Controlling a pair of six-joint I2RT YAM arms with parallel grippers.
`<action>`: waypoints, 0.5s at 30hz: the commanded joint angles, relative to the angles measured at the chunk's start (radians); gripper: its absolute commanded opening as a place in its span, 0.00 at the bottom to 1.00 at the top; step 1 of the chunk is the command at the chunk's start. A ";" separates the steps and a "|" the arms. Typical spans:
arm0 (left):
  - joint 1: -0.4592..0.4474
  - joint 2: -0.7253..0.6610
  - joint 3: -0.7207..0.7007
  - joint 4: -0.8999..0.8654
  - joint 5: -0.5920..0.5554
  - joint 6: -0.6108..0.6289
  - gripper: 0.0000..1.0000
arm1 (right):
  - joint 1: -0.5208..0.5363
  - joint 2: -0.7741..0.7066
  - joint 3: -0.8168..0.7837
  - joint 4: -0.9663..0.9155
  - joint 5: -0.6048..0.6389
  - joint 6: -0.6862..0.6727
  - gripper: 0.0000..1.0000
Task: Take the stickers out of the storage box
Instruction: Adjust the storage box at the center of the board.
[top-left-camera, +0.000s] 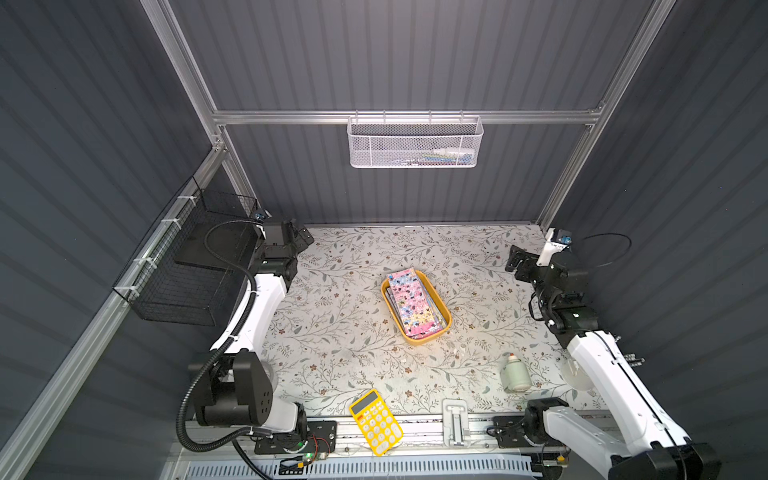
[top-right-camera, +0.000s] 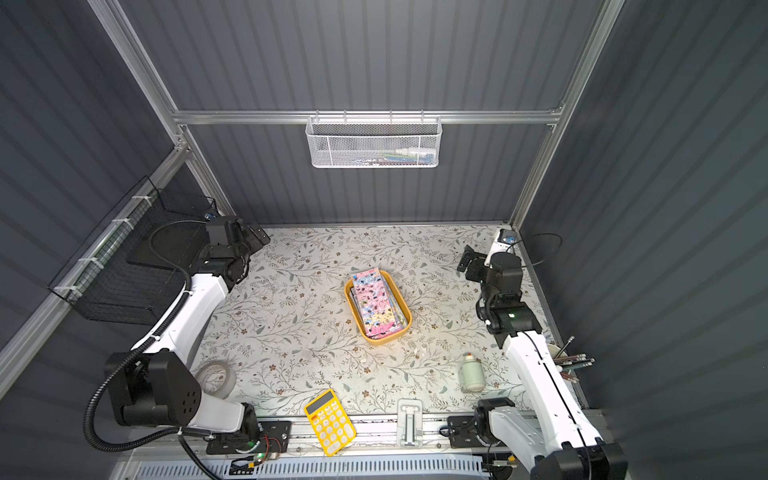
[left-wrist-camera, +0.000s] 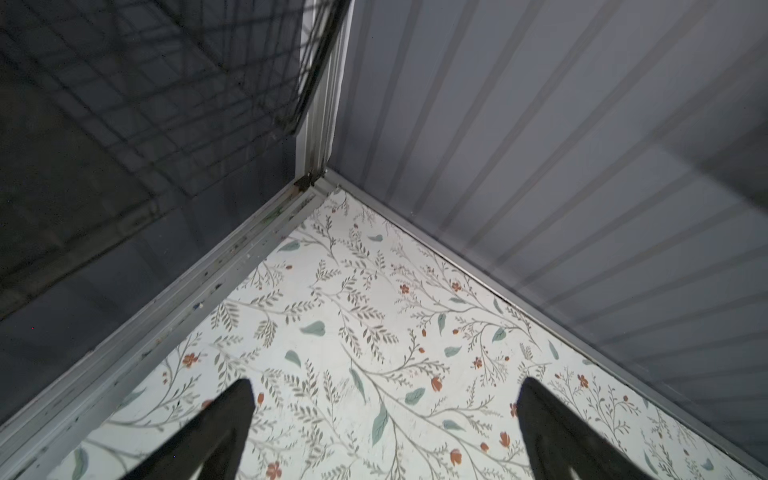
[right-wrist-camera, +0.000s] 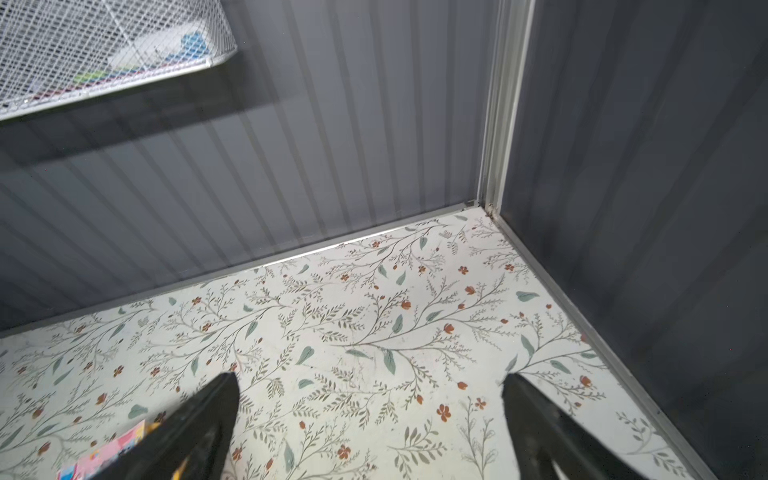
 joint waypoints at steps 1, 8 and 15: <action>0.009 -0.041 -0.033 -0.073 0.075 -0.046 1.00 | 0.006 0.051 0.079 -0.208 -0.129 0.066 0.99; 0.009 -0.032 -0.027 -0.135 0.288 0.004 1.00 | 0.005 0.242 0.221 -0.365 -0.453 0.032 0.75; -0.083 0.002 -0.078 -0.166 0.430 0.037 0.99 | 0.028 0.490 0.342 -0.477 -0.702 0.031 0.41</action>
